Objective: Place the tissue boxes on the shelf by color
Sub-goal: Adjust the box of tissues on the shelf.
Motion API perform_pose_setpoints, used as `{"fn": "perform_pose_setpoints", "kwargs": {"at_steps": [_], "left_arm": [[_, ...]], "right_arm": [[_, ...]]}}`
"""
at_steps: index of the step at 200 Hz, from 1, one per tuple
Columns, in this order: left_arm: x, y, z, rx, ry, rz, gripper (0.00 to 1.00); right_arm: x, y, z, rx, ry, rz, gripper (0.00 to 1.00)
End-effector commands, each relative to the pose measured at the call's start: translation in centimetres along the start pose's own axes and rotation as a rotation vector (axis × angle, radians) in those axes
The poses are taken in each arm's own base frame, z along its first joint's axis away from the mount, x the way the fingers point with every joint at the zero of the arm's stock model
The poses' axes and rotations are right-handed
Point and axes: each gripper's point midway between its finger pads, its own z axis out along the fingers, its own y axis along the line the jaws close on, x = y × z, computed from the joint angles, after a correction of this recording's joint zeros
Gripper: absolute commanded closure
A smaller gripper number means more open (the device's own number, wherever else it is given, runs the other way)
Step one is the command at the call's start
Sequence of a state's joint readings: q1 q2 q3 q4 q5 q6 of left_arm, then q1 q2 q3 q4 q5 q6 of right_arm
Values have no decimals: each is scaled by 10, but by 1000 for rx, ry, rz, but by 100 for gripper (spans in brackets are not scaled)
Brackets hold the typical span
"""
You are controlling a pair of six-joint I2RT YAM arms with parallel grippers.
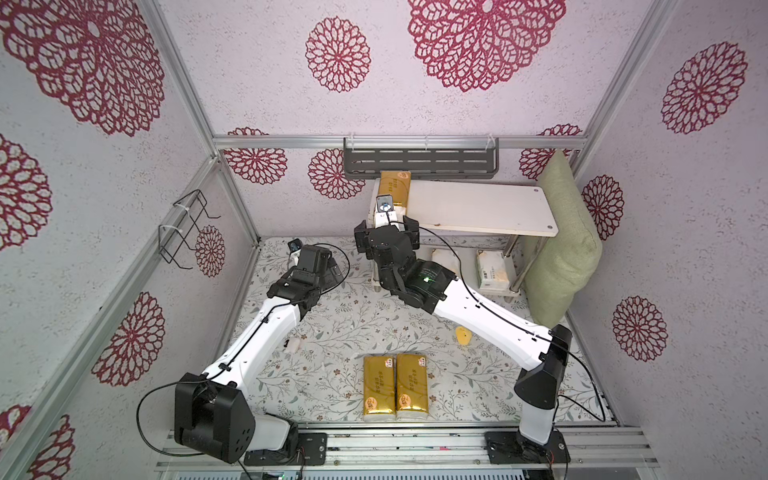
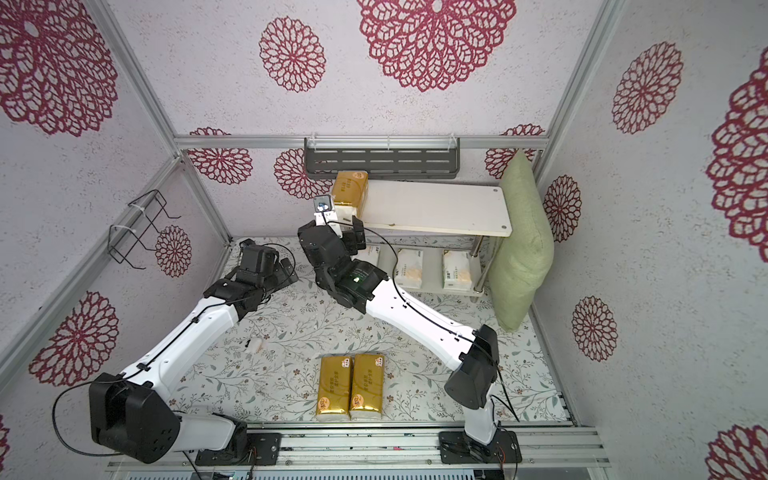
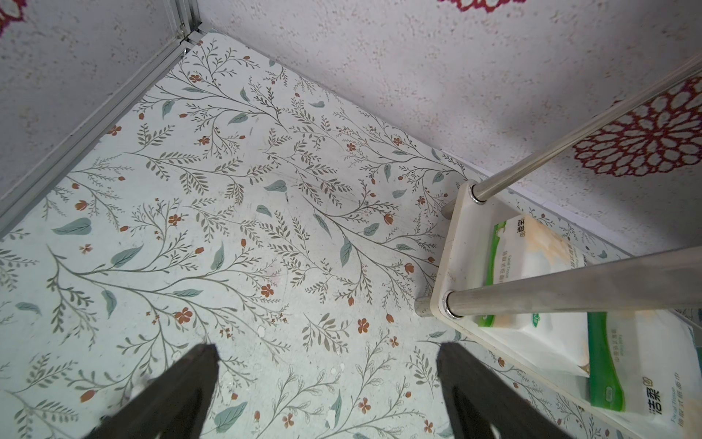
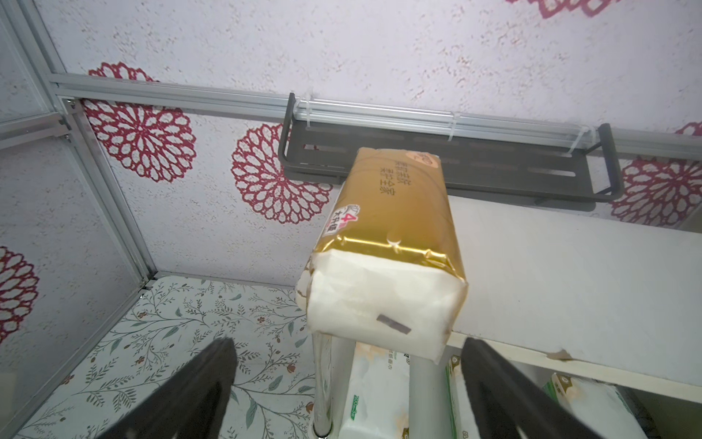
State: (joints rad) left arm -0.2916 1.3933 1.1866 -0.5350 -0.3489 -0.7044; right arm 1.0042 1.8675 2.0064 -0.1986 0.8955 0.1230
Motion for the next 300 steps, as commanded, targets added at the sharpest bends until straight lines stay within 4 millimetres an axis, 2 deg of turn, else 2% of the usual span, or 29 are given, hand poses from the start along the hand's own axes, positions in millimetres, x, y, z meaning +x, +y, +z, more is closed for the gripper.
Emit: {"fn": "perform_pose_setpoints", "kwargs": {"at_steps": [1,59,134,184,235,300], "left_arm": [[-8,-2,-2,20,-25,-19,3],[-9,-2,-4,24,-32,-21,3],[-8,-3,-1,28,-28,-20,2],[-8,-4,0,30,-28,-17,3],[-6,-7,3,40,-19,-18,3],[-10,-11,1,52,-27,-17,3]], "right_arm": [[-29,-17,0,46,-66,67,1],[-31,-20,15,29,-80,116,1],[-36,-10,22,-22,-111,162,1],[-29,-12,34,5,-101,166,1],[-18,-25,50,90,-116,187,1],[-15,-27,58,105,-154,207,1]]}}
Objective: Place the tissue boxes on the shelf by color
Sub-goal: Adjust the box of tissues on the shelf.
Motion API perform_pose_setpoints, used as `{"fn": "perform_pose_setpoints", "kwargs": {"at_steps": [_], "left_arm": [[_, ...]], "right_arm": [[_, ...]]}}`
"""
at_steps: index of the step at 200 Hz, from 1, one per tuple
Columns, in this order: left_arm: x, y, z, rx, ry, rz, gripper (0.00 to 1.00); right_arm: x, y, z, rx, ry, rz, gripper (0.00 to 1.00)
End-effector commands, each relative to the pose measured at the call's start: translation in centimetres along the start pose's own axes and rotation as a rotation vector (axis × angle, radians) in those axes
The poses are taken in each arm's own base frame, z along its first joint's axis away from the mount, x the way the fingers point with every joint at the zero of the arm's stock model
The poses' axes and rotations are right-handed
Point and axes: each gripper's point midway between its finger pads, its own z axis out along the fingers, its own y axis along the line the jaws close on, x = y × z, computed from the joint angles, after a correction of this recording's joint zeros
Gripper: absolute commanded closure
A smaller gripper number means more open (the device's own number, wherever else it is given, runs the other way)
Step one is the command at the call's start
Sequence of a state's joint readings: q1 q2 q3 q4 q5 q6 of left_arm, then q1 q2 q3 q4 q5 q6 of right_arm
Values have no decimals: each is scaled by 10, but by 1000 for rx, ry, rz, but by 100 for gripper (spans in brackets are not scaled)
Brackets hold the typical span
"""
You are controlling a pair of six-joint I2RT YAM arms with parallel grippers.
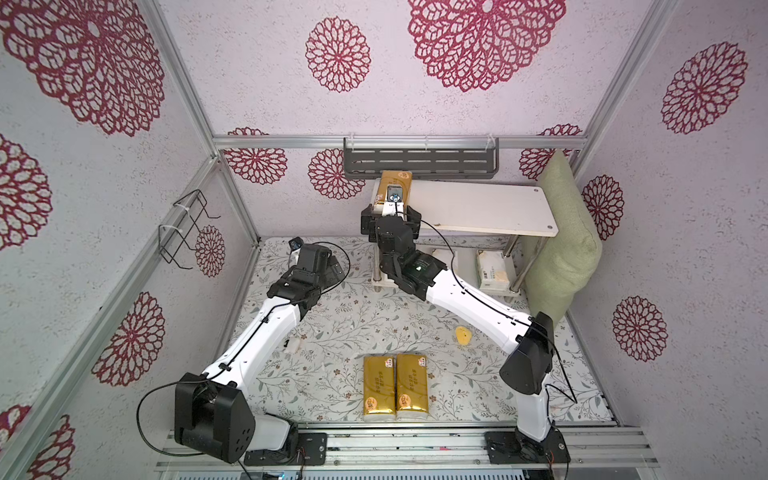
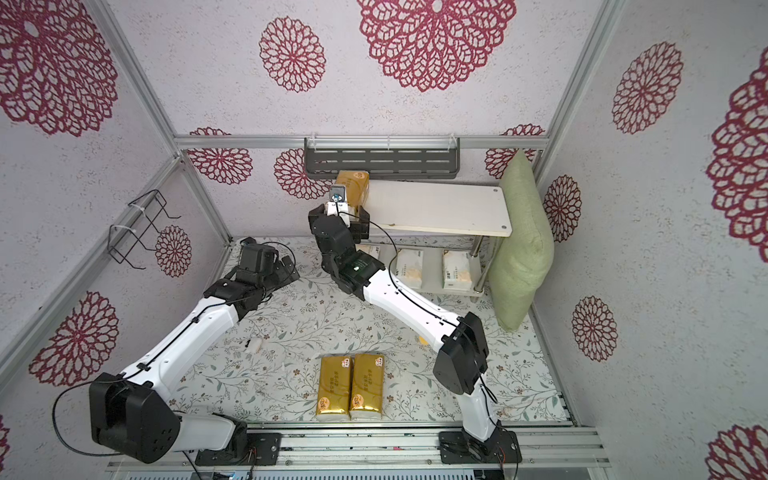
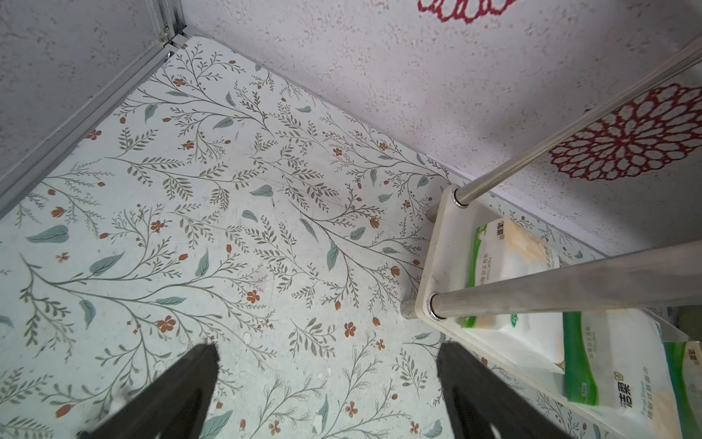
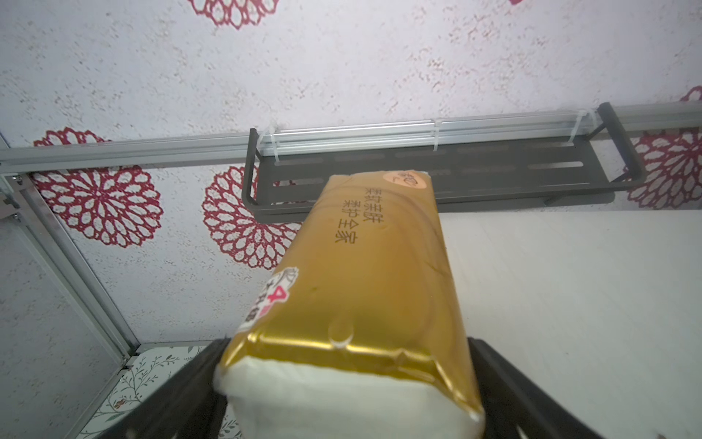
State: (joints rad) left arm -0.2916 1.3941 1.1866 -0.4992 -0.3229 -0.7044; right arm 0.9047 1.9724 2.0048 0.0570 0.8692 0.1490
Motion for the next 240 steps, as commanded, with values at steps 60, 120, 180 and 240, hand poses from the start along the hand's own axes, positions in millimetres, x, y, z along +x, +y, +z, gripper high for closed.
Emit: {"fn": "perform_pose_setpoints", "kwargs": {"at_steps": [60,120,180,240], "left_arm": [[-8,-4,1,15,-21,-8,3],[-8,-5,2,19,-19,-9,3],[-6,-4,3,20,-18,-15,3],[-5,-5,2,28,-16,-21,3]], "right_arm": [[-21,-20,6,39,-55,63,8],[-27,-29,2,29,-71,90,15],[-35,-42,-6,34,-95,105,21],[-36,-55,-7,48,-101,117,23]]}}
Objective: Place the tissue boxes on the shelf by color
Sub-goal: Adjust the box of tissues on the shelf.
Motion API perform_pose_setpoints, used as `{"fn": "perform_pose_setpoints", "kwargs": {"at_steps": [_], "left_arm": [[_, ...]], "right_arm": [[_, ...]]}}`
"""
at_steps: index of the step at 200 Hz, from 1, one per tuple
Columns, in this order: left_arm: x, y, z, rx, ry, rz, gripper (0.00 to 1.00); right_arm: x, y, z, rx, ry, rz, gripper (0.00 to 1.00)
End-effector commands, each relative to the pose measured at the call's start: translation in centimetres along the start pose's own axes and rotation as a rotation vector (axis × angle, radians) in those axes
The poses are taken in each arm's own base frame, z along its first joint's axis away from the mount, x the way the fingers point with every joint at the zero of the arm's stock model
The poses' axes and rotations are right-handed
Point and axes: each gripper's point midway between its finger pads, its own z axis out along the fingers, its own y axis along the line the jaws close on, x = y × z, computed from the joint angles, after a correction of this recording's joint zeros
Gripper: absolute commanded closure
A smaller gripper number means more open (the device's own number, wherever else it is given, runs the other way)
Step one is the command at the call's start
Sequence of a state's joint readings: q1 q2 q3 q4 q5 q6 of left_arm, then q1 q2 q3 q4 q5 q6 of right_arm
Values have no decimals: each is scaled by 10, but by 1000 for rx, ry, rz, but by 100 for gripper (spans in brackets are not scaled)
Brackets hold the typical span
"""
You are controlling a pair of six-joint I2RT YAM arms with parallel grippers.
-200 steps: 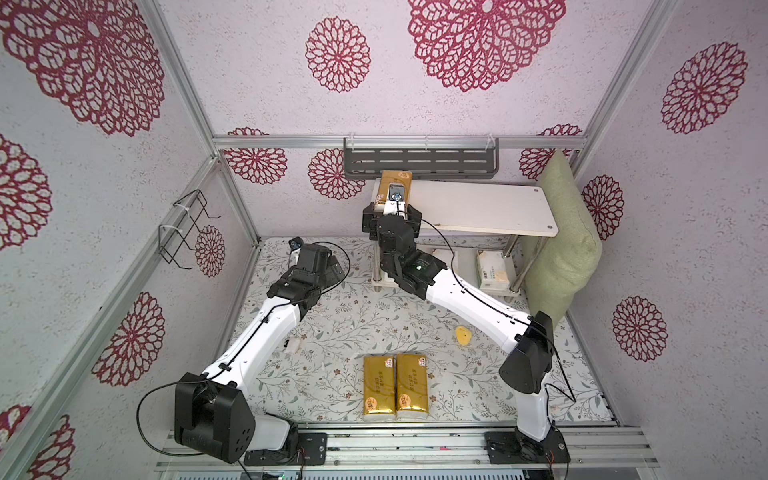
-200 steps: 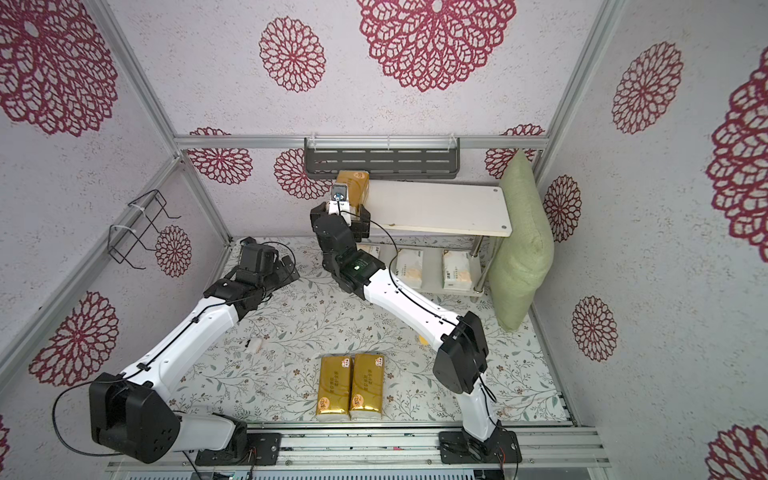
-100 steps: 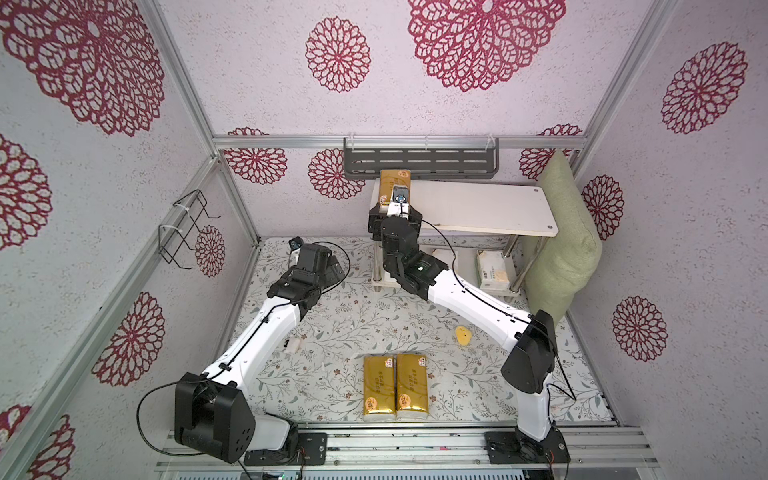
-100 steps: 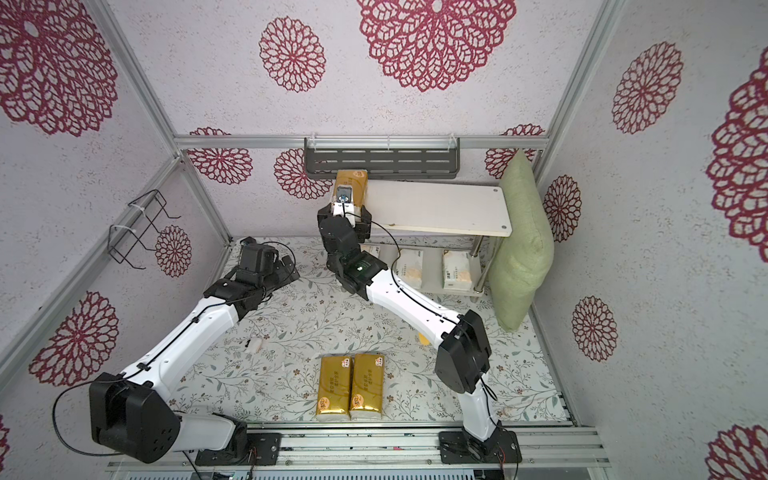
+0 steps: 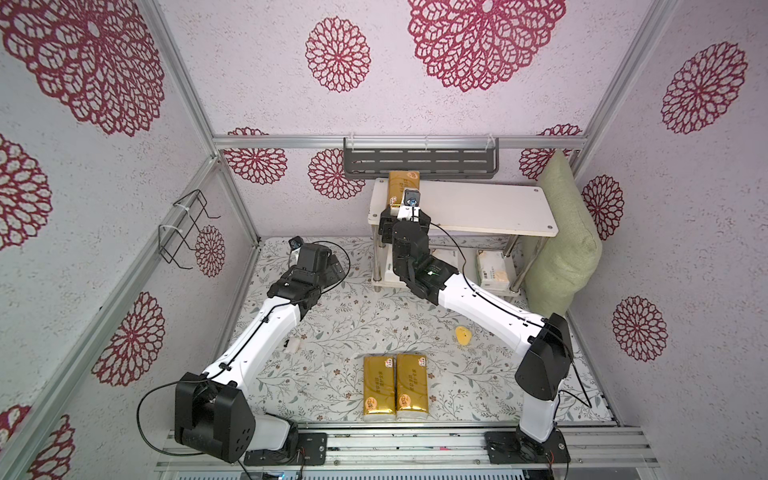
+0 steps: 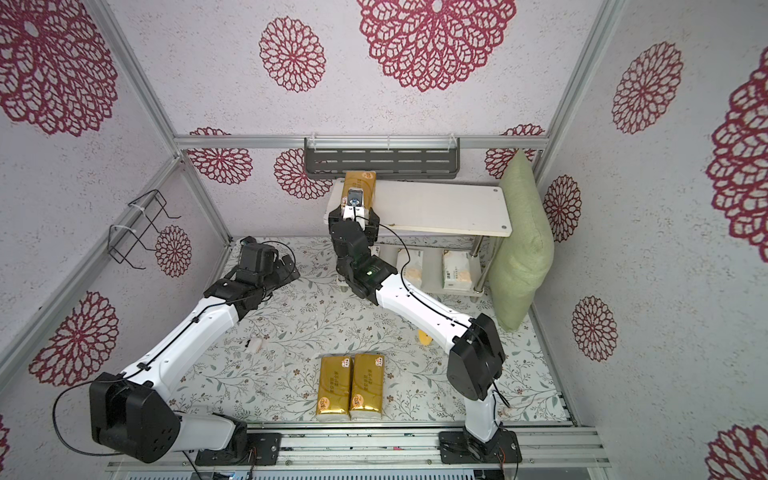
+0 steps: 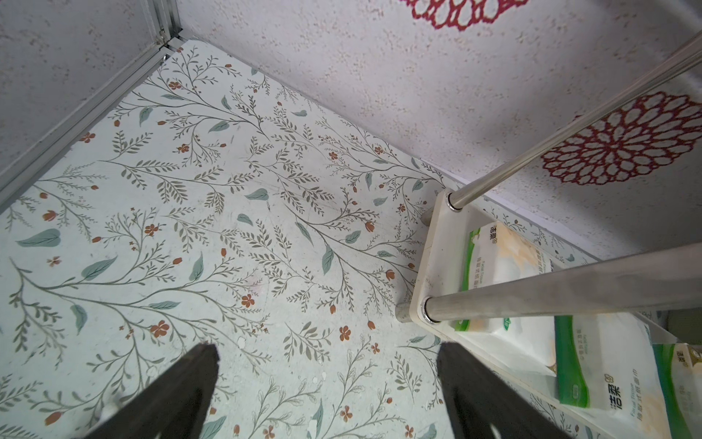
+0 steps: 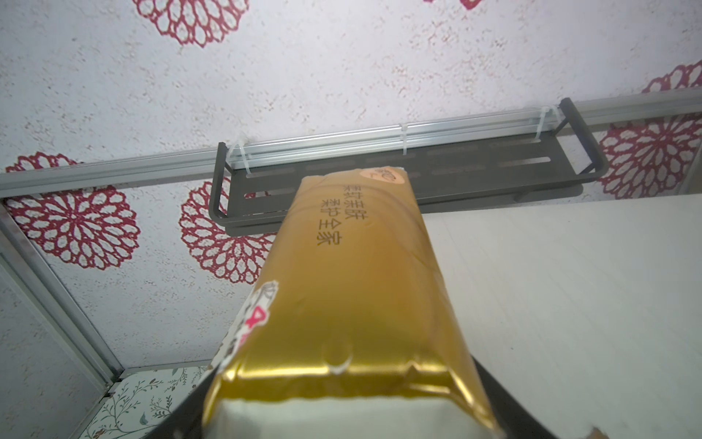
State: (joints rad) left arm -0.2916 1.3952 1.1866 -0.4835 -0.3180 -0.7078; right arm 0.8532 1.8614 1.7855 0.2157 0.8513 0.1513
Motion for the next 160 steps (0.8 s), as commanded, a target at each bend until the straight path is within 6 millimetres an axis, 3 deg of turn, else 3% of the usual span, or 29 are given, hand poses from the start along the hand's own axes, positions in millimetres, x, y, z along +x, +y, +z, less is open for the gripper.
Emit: {"fn": "perform_pose_setpoints", "kwargs": {"at_steps": [1,93,160], "left_arm": [[-3,-2,2,15,-8,-14,3],[0,1,0,12,-5,-14,2],[0,1,0,13,-8,-15,3]], "right_arm": [[-39,-16,-7,21,-62,77,23],[-35,2,12,49,-48,104,21],[-32,-4,16,104,-44,68,20]]}}
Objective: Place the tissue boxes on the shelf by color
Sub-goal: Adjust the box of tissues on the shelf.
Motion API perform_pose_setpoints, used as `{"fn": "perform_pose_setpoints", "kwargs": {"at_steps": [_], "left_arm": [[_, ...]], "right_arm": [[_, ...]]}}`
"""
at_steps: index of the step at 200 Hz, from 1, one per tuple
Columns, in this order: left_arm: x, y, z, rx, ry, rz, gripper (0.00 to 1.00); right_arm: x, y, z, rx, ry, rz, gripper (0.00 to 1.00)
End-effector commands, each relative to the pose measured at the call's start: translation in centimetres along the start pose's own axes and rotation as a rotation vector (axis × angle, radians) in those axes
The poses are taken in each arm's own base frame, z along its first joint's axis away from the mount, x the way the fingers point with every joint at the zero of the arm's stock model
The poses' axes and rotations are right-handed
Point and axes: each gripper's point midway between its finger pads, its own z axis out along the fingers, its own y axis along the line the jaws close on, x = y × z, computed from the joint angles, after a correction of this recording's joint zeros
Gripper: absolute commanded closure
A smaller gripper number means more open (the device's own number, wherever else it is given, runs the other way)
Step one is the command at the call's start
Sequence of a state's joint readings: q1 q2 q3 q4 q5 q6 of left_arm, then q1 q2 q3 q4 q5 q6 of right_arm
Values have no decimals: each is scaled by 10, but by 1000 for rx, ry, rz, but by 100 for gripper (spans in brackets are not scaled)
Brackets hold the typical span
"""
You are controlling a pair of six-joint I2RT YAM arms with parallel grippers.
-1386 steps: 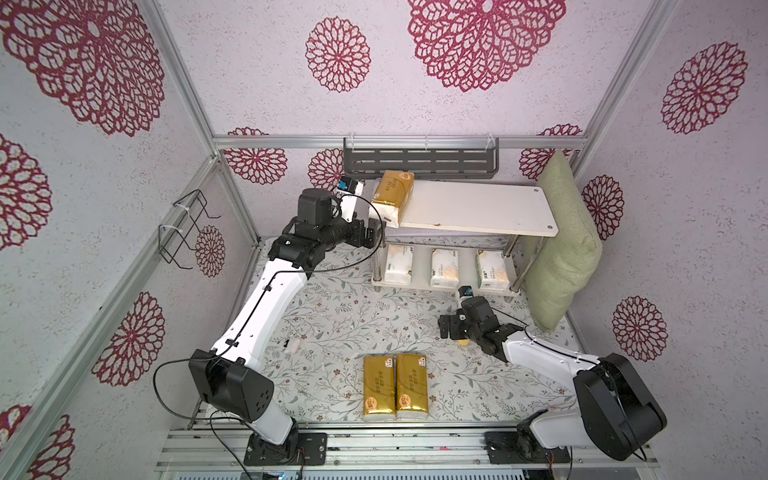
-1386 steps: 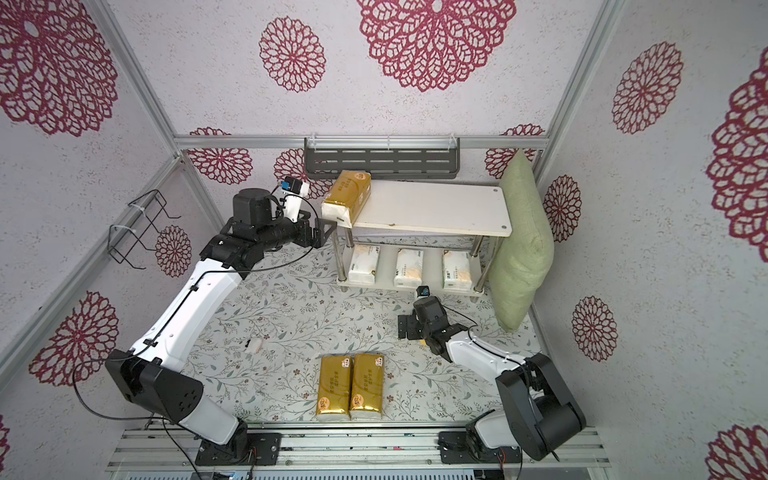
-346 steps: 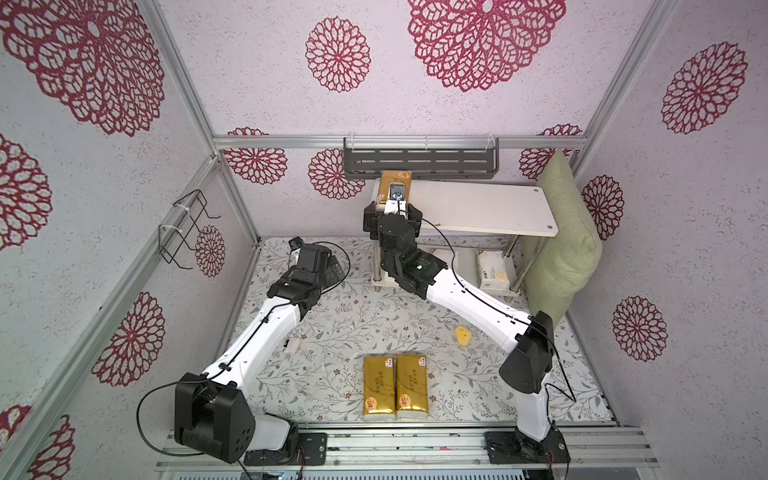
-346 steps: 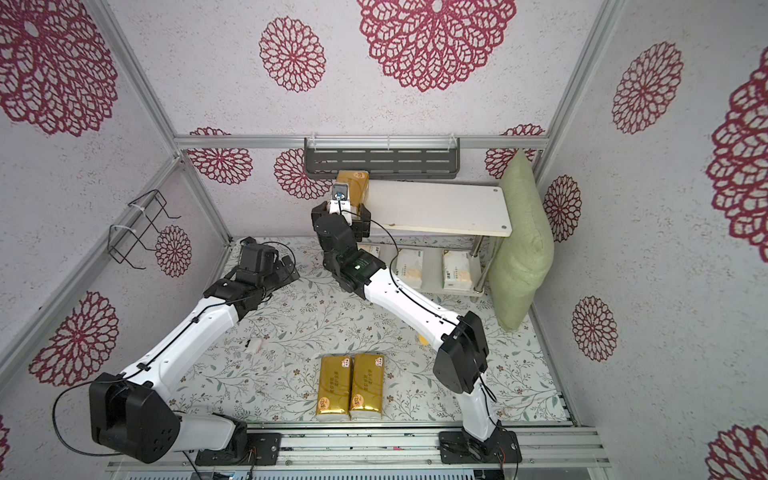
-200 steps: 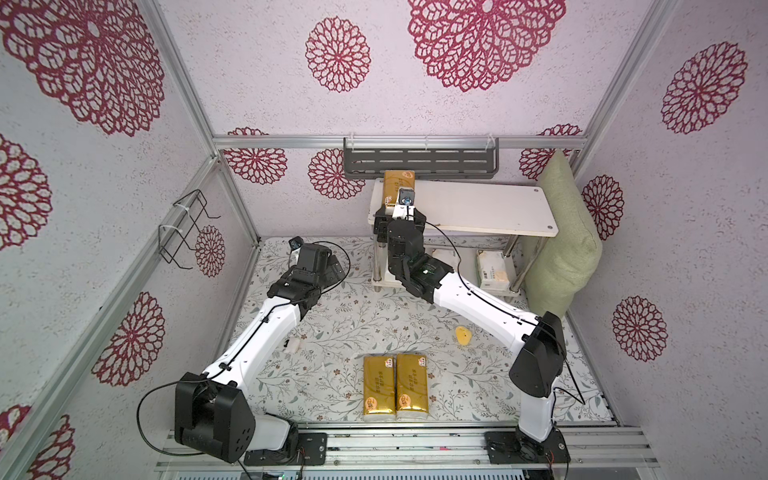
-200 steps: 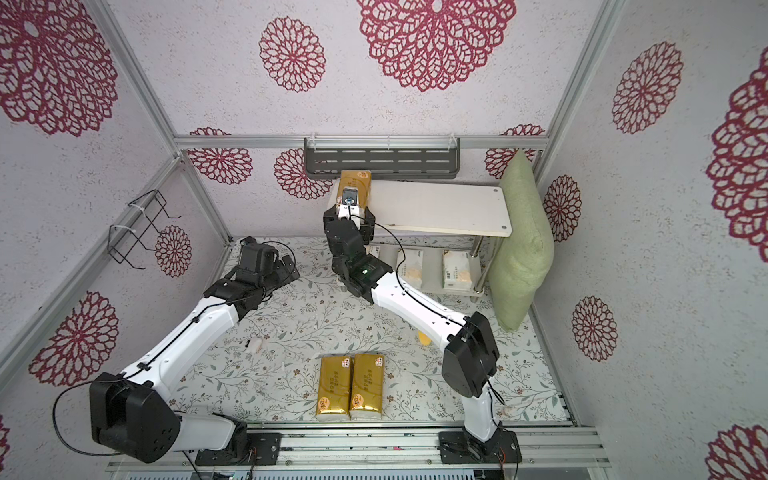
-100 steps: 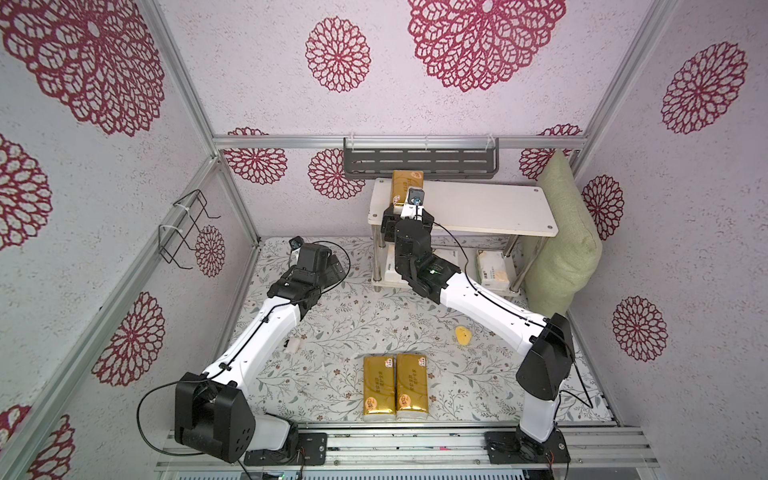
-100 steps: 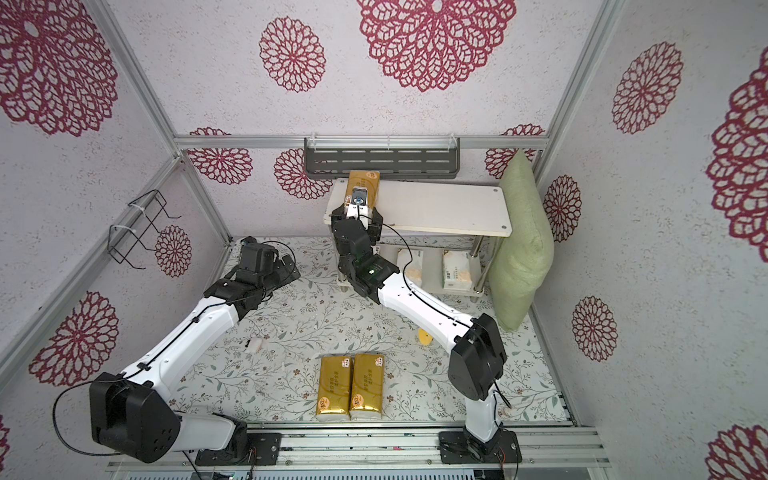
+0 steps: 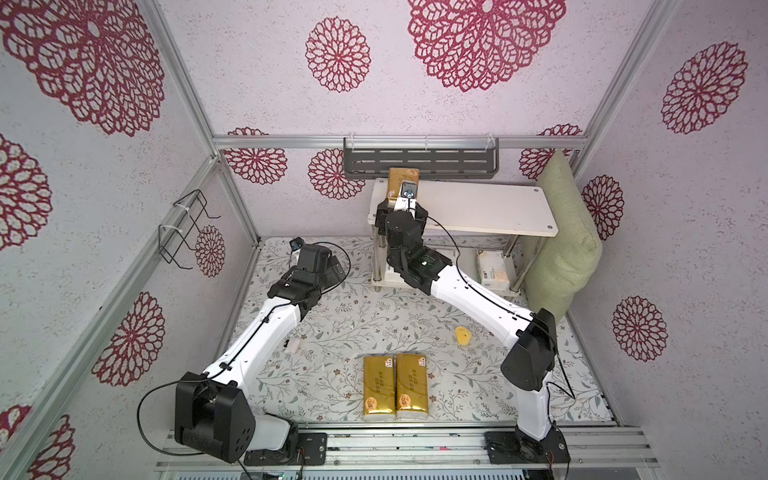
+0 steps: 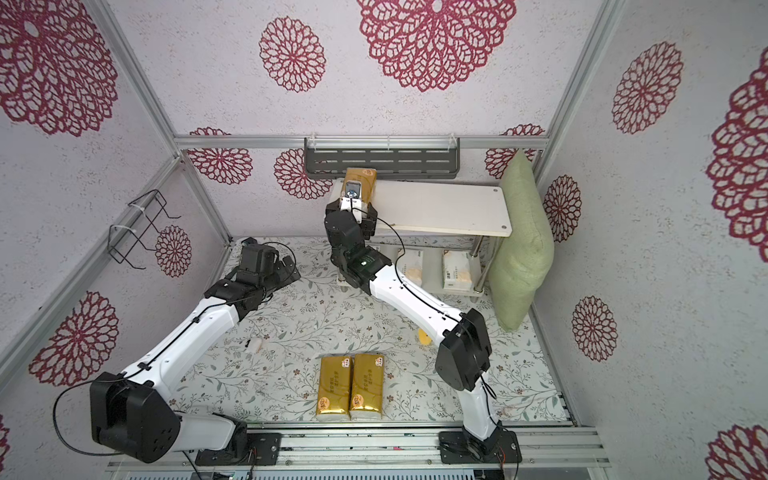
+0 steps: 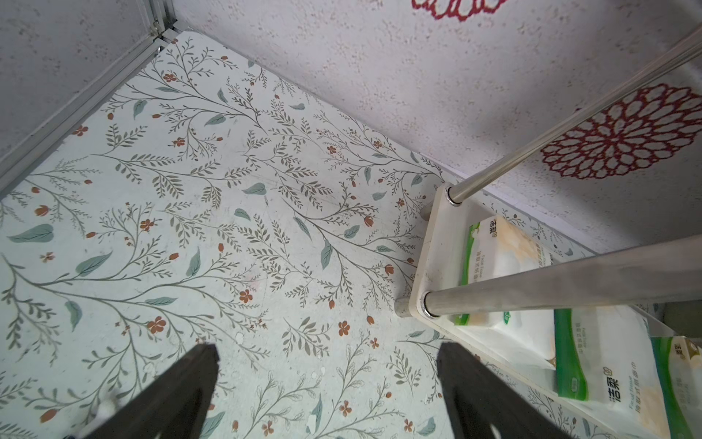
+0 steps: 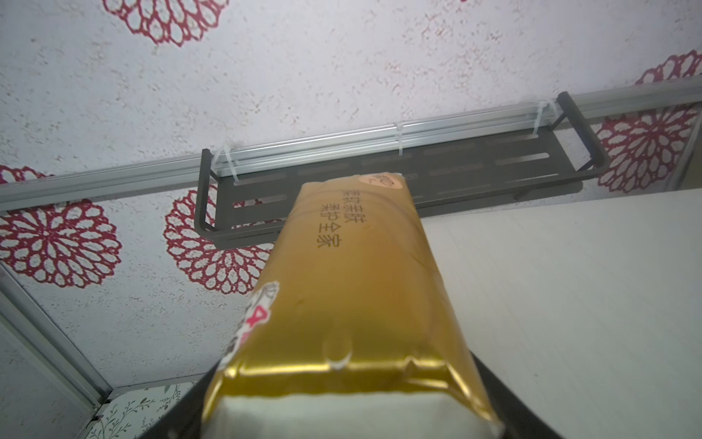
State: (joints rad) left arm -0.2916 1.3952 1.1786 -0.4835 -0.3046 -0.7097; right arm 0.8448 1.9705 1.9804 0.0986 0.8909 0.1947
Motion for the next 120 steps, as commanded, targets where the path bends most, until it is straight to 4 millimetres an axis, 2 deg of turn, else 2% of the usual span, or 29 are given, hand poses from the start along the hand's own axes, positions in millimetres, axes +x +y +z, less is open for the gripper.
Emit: {"fn": "perform_pose_setpoints", "kwargs": {"at_steps": [1,120], "left_arm": [[-5,1,-1,7,-23,-15,3],[-6,2,-2,6,-27,-18,3]], "right_arm": [[-28,-11,-1,53,-55,50,20],[-20,-13,14,72,-35,41,19]]}}
